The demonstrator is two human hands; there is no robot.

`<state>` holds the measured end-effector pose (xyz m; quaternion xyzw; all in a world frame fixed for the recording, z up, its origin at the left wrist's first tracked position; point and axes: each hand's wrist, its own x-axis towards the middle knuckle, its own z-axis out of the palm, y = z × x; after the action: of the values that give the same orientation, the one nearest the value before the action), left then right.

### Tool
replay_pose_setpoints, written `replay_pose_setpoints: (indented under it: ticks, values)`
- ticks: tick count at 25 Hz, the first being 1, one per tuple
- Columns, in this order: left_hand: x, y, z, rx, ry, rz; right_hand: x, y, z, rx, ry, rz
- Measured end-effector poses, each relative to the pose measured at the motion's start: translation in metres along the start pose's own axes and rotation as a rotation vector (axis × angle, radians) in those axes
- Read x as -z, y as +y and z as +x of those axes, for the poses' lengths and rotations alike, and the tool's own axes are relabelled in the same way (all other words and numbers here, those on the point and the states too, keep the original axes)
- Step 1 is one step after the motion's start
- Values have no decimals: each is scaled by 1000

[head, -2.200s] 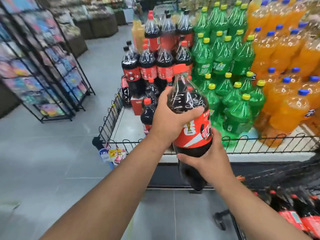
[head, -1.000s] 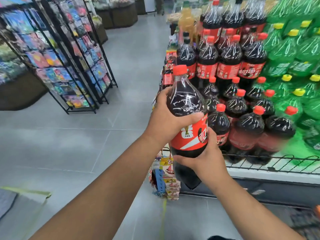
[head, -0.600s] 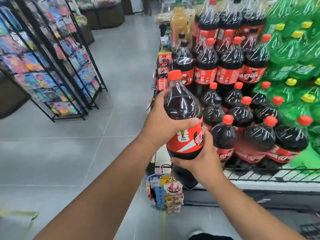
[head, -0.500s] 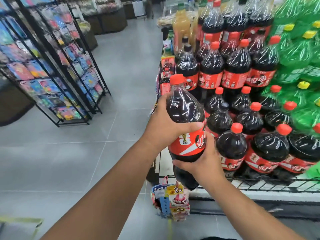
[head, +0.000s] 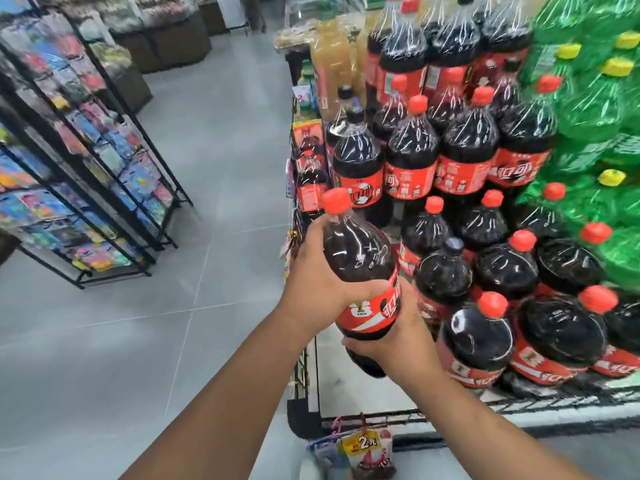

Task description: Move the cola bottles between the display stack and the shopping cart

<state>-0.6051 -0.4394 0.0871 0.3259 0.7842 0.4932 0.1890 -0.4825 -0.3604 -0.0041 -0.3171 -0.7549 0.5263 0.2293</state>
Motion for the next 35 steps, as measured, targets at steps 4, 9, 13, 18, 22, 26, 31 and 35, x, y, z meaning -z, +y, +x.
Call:
replay_pose_setpoints:
  ticks: [4,9,13,18,22,26,31,35]
  values:
    - [3,-20,31,-95,-80,42,-25,7,19,-30,139,3]
    - [2,-47,69,-188,-177,96,-58,25,45,-149,282,84]
    - [-10,-63,90,-251,-292,148,-75,51,60,-263,354,144]
    - [-26,-96,110,-230,-390,168,-96,100,74,-373,405,137]
    - [-35,-110,131,-239,-449,209,-107,112,89,-444,464,117]
    - [-46,-124,150,-253,-503,250,-116,122,104,-481,520,111]
    - [-58,-140,170,-264,-518,242,-121,133,125,-478,575,95]
    - [-62,-145,181,-268,-514,204,-120,134,138,-473,608,80]
